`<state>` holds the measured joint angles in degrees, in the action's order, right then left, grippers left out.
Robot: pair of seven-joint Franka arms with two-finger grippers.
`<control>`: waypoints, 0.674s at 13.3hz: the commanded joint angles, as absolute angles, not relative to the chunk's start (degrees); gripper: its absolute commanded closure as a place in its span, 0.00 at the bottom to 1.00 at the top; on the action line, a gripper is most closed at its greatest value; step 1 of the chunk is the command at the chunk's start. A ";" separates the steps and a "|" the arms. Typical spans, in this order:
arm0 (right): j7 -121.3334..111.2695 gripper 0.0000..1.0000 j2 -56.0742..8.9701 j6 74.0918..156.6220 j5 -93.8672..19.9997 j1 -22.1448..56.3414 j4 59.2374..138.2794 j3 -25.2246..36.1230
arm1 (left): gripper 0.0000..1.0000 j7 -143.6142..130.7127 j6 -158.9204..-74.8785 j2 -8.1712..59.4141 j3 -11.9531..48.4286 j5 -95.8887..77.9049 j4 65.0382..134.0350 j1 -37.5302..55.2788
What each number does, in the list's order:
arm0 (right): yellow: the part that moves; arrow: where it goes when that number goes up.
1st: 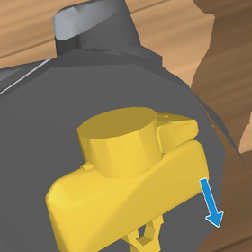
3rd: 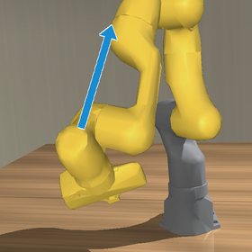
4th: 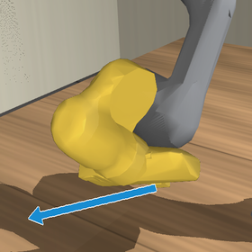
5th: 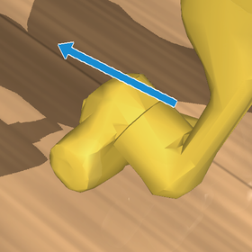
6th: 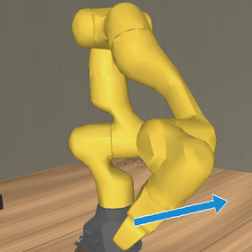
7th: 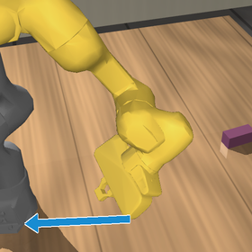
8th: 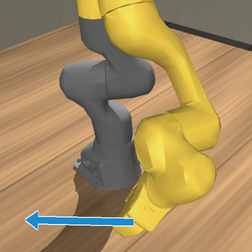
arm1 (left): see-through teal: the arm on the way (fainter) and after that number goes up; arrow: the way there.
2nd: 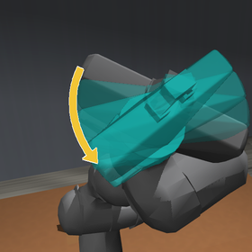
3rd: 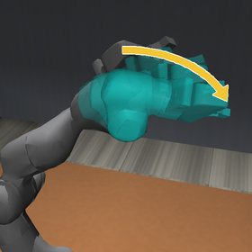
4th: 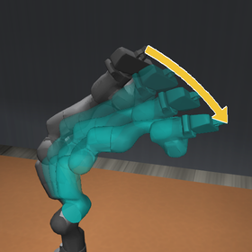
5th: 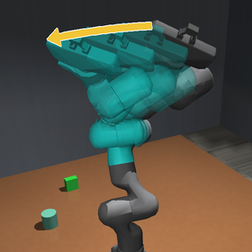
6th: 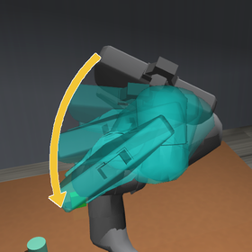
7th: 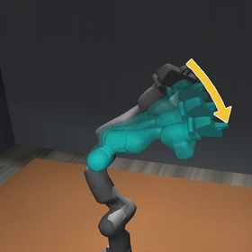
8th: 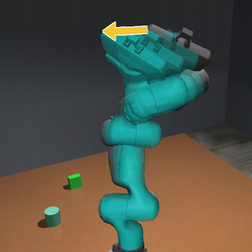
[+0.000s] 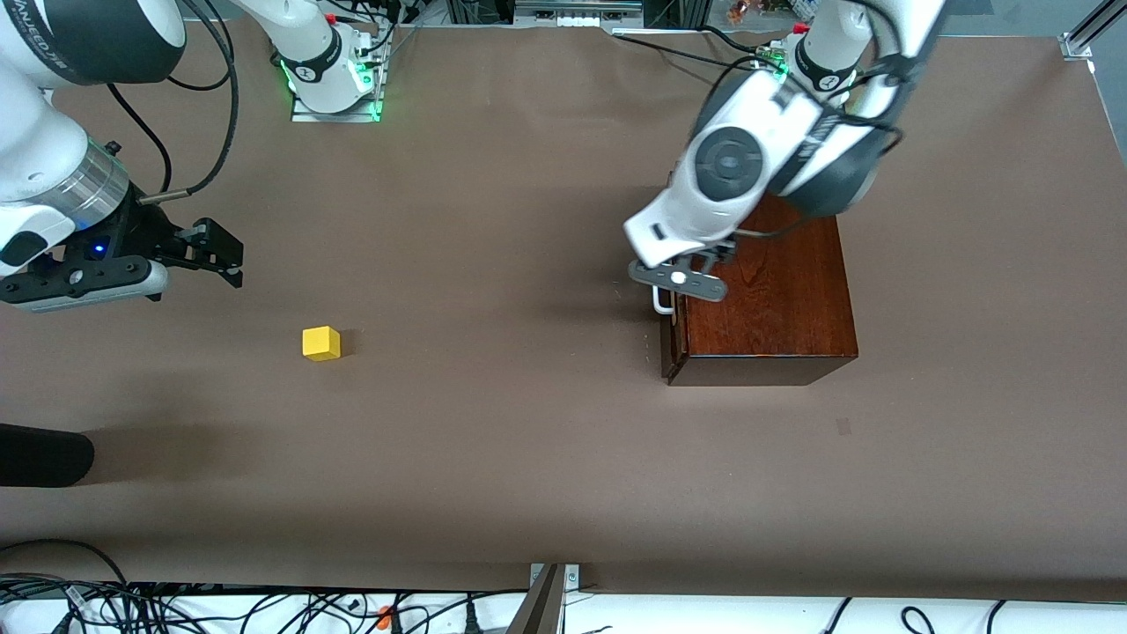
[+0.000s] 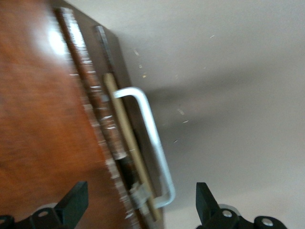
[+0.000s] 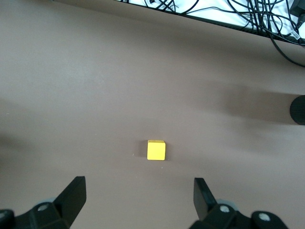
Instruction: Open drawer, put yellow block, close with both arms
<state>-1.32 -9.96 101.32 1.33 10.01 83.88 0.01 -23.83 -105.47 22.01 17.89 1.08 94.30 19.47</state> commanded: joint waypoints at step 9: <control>-0.62 0.00 -10.46 102.22 0.62 10.63 82.88 -0.09 | 0.00 -41.29 -109.51 30.59 17.58 21.62 93.08 28.48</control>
